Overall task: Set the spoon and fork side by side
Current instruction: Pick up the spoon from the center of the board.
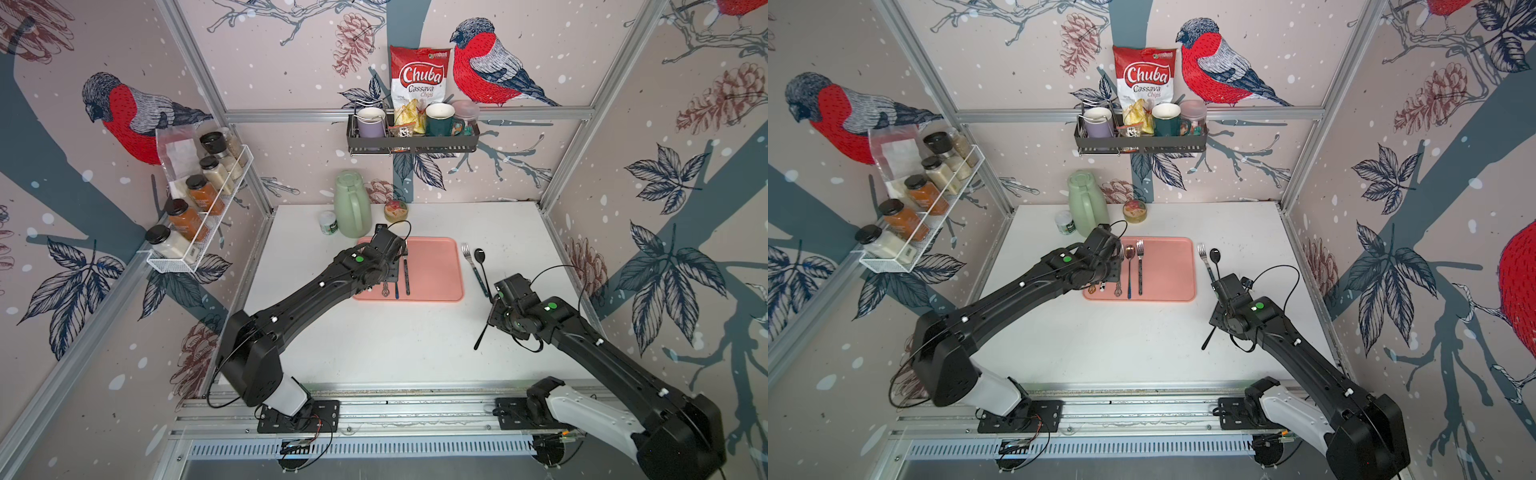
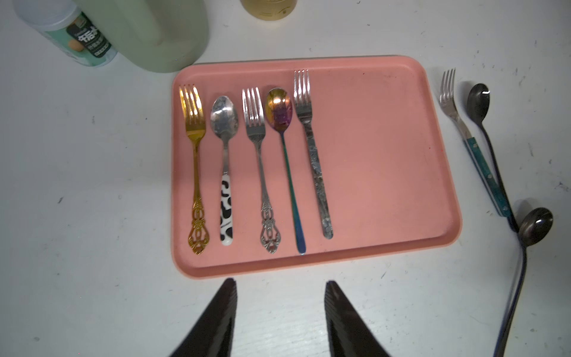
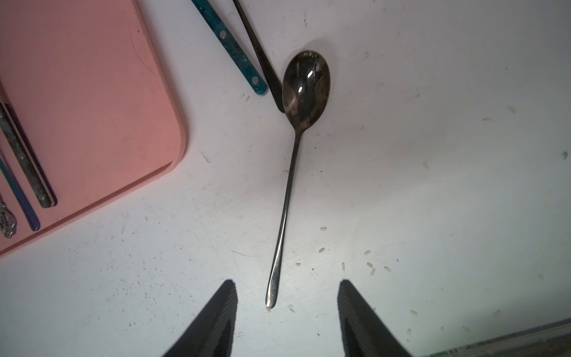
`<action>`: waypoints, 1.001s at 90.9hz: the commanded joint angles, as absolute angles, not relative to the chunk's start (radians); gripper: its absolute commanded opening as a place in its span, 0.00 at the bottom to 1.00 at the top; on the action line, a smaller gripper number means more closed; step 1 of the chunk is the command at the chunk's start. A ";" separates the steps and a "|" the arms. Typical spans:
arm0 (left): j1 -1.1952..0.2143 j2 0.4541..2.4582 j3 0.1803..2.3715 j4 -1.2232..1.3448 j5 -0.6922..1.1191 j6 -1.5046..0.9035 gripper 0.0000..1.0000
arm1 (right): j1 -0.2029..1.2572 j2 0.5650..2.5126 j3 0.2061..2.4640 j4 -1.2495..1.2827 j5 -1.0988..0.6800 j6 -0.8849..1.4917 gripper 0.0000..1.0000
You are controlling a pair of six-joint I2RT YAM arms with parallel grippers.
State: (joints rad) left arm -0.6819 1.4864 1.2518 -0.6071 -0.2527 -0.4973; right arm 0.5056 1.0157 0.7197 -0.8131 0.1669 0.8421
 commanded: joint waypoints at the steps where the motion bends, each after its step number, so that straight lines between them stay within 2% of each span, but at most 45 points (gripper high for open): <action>1: -0.642 1.361 1.095 -0.420 -0.202 -0.470 0.54 | 0.510 1.020 0.699 -0.770 0.219 0.894 0.54; 10: -0.602 1.239 0.946 -0.344 -0.205 -0.474 0.61 | 0.509 1.031 0.668 -0.704 0.218 0.924 0.54; 27: -0.578 1.118 0.846 -0.348 -0.218 -0.470 0.62 | 0.510 1.115 0.646 -0.629 0.211 0.952 0.50; 40: -0.576 1.107 0.828 -0.345 -0.208 -0.474 0.62 | 0.478 1.162 0.617 -0.569 0.225 0.929 0.46; 60: -0.577 1.116 0.832 -0.338 -0.183 -0.479 0.62 | 0.403 1.263 0.642 -0.481 0.132 0.847 0.42; 91: -0.577 1.117 0.835 -0.334 -0.182 -0.480 0.62 | 0.373 1.442 0.678 -0.484 0.099 0.812 0.32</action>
